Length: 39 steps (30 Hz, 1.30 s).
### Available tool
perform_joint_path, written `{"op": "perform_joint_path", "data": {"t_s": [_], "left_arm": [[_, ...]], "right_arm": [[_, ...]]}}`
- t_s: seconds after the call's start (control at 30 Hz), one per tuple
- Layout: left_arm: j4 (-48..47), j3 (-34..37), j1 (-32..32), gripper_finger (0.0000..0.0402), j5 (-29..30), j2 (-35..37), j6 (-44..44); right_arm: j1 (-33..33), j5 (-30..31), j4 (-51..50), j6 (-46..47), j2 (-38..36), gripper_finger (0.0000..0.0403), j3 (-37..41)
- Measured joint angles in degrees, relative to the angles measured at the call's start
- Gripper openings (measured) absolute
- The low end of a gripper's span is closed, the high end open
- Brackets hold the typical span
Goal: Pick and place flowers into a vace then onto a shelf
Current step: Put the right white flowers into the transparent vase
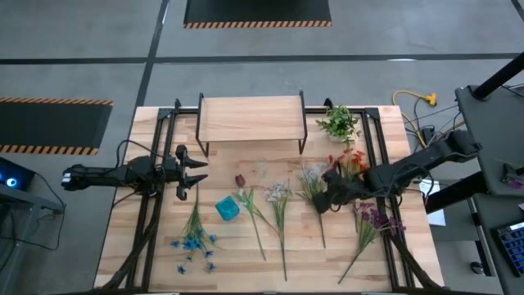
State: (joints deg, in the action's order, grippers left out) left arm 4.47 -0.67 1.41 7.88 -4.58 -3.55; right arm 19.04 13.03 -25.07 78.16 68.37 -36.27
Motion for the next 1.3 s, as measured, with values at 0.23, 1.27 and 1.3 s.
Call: {"op": "perform_joint_path", "data": {"t_s": [0.23, 1.27, 1.3], "left_arm": [[0.00, 0.00, 0.00, 0.0174, 0.02, 0.00, 0.00], [-0.46, 0.00, 0.02, 0.0174, 0.02, 0.00, 0.00], [-0.46, 0.00, 0.02, 0.0174, 0.02, 0.00, 0.00]], "right_arm": [[2.79, 2.46, -9.54, 4.37, 7.38, 0.0191, -6.97], [3.97, -0.83, -24.31, 7.20, 30.02, 0.0192, -20.59], [3.94, -0.78, -23.36, 7.04, 30.02, 0.0192, -20.42]]}}
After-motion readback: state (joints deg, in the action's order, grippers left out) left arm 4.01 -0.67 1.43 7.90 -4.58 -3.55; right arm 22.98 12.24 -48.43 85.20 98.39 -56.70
